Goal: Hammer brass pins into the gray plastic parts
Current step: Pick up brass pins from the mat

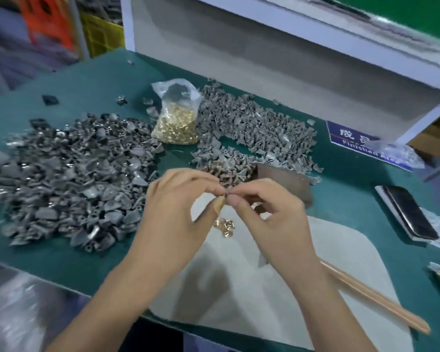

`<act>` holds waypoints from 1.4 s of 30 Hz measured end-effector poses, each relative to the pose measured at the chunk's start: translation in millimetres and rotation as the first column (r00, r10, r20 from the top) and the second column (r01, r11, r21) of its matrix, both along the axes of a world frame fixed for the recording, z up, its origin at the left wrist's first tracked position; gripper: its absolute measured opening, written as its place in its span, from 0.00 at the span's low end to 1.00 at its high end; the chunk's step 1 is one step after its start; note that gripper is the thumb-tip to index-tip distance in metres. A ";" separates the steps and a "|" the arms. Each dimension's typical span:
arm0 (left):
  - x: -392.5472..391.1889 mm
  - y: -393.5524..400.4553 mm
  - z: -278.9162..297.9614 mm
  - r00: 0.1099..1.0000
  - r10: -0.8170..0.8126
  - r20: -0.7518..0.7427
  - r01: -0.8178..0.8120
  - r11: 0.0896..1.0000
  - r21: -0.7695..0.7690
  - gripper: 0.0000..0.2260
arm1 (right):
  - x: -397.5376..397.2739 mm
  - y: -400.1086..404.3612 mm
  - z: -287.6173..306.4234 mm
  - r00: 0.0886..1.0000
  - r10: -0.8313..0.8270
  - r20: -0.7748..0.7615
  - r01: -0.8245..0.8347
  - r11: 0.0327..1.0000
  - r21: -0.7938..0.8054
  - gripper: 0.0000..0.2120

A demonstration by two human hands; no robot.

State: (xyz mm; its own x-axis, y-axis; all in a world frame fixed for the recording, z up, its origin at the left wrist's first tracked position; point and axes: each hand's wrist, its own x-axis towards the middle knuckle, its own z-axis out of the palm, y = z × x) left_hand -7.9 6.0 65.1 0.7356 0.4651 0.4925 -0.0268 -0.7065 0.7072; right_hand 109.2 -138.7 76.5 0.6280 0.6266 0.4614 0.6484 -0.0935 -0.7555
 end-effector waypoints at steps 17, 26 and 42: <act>-91.4 124.7 -32.8 0.855 0.471 -0.217 -0.462 0.882 0.095 0.08 | -56.7 188.4 -5.9 0.942 0.273 0.196 -0.168 0.888 -0.428 0.04; -86.0 118.0 -30.8 0.890 0.421 -0.177 -0.412 0.907 0.087 0.08 | -45.4 175.0 -8.4 0.951 0.251 0.179 -0.166 0.906 -0.391 0.05; 2.5 21.9 -36.2 0.978 0.032 -0.205 -0.026 0.999 0.029 0.05 | 24.1 -2.8 -27.5 0.986 -0.117 0.118 0.154 0.906 -0.393 0.05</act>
